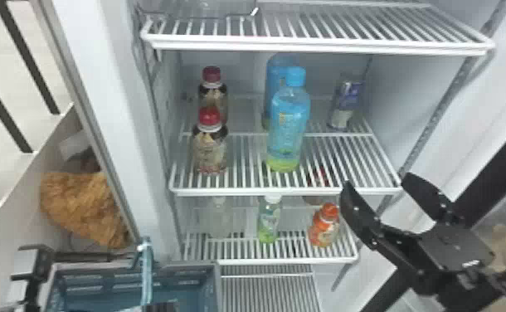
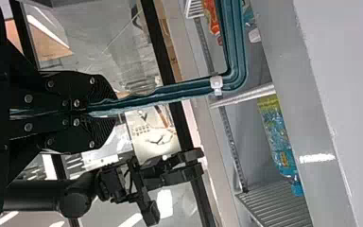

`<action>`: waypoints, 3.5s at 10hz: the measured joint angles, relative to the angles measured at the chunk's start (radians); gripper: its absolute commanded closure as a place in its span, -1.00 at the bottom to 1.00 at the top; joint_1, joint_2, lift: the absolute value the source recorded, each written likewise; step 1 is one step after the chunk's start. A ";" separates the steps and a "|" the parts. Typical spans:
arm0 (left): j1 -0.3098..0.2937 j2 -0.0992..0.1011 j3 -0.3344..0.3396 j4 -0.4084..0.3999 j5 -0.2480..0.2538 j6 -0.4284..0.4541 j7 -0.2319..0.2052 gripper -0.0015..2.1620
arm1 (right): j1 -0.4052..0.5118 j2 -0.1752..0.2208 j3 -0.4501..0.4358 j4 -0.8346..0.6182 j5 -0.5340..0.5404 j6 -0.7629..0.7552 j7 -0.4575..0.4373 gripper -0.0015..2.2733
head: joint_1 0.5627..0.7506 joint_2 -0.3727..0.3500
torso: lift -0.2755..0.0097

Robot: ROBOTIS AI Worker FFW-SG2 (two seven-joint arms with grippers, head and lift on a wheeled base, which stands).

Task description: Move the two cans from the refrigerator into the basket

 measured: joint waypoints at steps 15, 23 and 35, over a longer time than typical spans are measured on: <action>-0.007 0.004 -0.005 0.001 0.018 0.000 0.003 0.11 | -0.443 0.014 0.099 0.455 0.013 -0.112 -0.201 -0.90 | 0.41 -0.22 | 0.76; -0.012 0.010 -0.007 0.003 0.023 0.000 0.007 0.11 | -0.646 0.019 0.098 0.631 0.008 -0.061 -0.243 -0.90 | 0.41 -0.24 | 0.76; -0.025 0.011 -0.014 0.013 0.031 0.000 0.012 0.11 | -0.843 0.014 0.098 0.809 0.033 0.029 -0.277 -0.90 | 0.41 -0.26 | 0.76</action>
